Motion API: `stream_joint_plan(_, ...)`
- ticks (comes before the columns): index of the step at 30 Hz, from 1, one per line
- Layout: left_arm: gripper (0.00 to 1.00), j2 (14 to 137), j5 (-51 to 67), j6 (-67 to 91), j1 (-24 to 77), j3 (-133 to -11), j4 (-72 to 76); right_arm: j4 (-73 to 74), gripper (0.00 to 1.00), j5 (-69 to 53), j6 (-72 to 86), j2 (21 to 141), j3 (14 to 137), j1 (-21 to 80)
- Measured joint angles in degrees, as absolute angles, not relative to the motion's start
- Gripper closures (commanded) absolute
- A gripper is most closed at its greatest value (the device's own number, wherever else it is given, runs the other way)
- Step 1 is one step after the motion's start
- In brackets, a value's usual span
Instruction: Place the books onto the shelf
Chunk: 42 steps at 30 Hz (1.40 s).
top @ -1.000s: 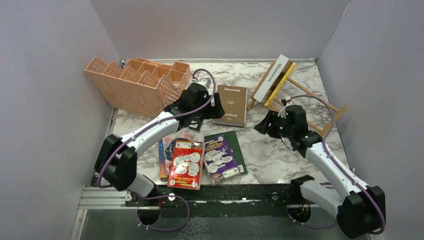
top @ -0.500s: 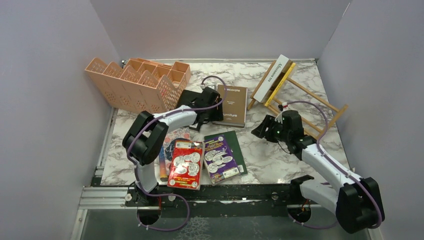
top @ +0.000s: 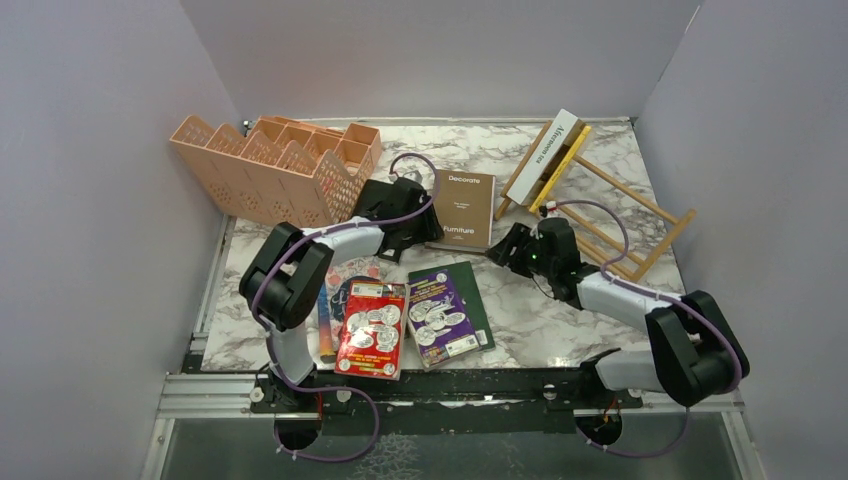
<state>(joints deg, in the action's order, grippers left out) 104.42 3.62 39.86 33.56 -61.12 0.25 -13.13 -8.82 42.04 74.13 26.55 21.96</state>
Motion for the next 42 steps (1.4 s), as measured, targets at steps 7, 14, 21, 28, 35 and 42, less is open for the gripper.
stream_joint_plan(7, 0.69, 103.72, 8.16, 40.86, 31.94, -58.08, 4.86, -20.97, 0.45, -2.79, 44.60, 80.51, 27.68, 22.87)
stream_joint_plan(14, 0.95, 103.26, 13.56, 42.46, 30.37, -56.73, 6.98, -27.90, 0.47, 1.26, 44.99, 87.46, 29.23, 24.47)
stream_joint_plan(21, 1.00, 102.67, 16.32, 42.59, 29.71, -56.73, 6.63, -30.76, 0.46, 2.61, 45.67, 89.69, 30.57, 25.58)
stream_joint_plan(28, 1.00, 98.30, 19.16, 42.04, 29.32, -56.73, 4.84, -29.85, 0.45, 2.59, 47.97, 86.41, 29.47, 25.82)
stream_joint_plan(35, 1.00, 92.12, 21.50, 41.52, 29.12, -56.77, 3.07, -25.43, 0.39, 2.48, 50.74, 78.28, 29.23, 25.82)
stream_joint_plan(42, 1.00, 86.74, 25.34, 41.30, 28.97, -56.49, 0.75, -18.33, 0.30, 1.15, 55.13, 70.26, 29.17, 25.82)
